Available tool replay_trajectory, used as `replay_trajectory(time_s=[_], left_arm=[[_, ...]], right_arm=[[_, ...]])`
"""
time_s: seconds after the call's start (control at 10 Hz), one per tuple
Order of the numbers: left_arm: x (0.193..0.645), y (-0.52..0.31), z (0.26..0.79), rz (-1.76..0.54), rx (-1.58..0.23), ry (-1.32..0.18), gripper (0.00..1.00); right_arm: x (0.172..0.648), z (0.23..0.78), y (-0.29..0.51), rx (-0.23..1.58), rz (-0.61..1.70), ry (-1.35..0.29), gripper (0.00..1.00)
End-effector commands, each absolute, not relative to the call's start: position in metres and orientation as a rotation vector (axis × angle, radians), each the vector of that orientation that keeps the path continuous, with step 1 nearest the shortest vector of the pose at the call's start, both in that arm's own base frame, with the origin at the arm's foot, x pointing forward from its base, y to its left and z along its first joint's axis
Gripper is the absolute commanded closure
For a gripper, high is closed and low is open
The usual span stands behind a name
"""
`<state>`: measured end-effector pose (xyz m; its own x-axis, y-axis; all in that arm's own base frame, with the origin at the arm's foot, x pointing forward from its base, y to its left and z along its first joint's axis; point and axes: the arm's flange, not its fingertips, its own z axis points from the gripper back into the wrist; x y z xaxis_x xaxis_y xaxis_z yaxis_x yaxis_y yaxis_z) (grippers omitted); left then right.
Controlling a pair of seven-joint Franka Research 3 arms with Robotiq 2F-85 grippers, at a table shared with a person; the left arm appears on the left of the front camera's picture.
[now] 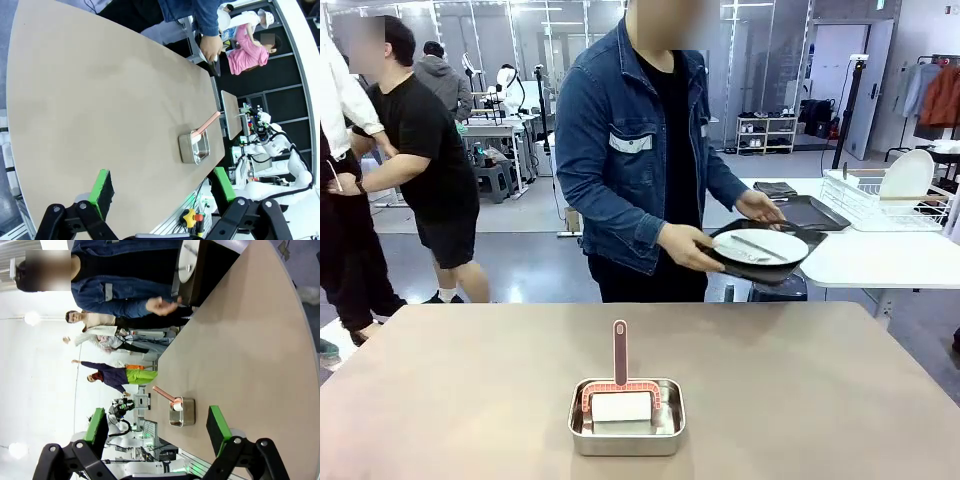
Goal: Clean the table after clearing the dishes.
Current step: When the right (or left) Handle tray is removed, use the right hand (or left hand) to clean the right (or left) side of the table with the Lint Roller.
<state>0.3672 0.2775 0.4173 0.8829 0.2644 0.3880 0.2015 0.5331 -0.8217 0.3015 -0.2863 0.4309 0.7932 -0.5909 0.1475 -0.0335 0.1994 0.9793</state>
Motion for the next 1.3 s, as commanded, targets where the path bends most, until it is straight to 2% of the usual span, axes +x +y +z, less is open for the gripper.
replay_trajectory(time_s=[0.0, 0.4, 0.7, 0.9, 1.2], left_arm=[[0.361, 0.278, 0.421, 0.025, -1.017, -0.499, 0.0], [0.361, 0.278, 0.421, 0.025, -1.017, -0.499, 0.0], [0.361, 0.278, 0.421, 0.025, -1.017, -0.499, 0.0], [0.361, 0.278, 0.421, 0.025, -1.017, -0.499, 0.0], [0.361, 0.278, 0.421, 0.025, -1.017, -0.499, 0.0]], right_arm=[[0.339, 0.46, -0.221, 1.277, -0.31, -0.544, 0.0], [0.427, 0.52, -0.015, 1.056, 0.083, -0.391, 0.0], [0.466, 0.555, 0.131, 0.772, 0.433, -0.284, 0.0], [0.486, 0.566, 0.212, 0.577, 0.641, -0.225, 0.0], [0.504, 0.554, 0.317, 0.443, 0.958, -0.133, 0.0]])
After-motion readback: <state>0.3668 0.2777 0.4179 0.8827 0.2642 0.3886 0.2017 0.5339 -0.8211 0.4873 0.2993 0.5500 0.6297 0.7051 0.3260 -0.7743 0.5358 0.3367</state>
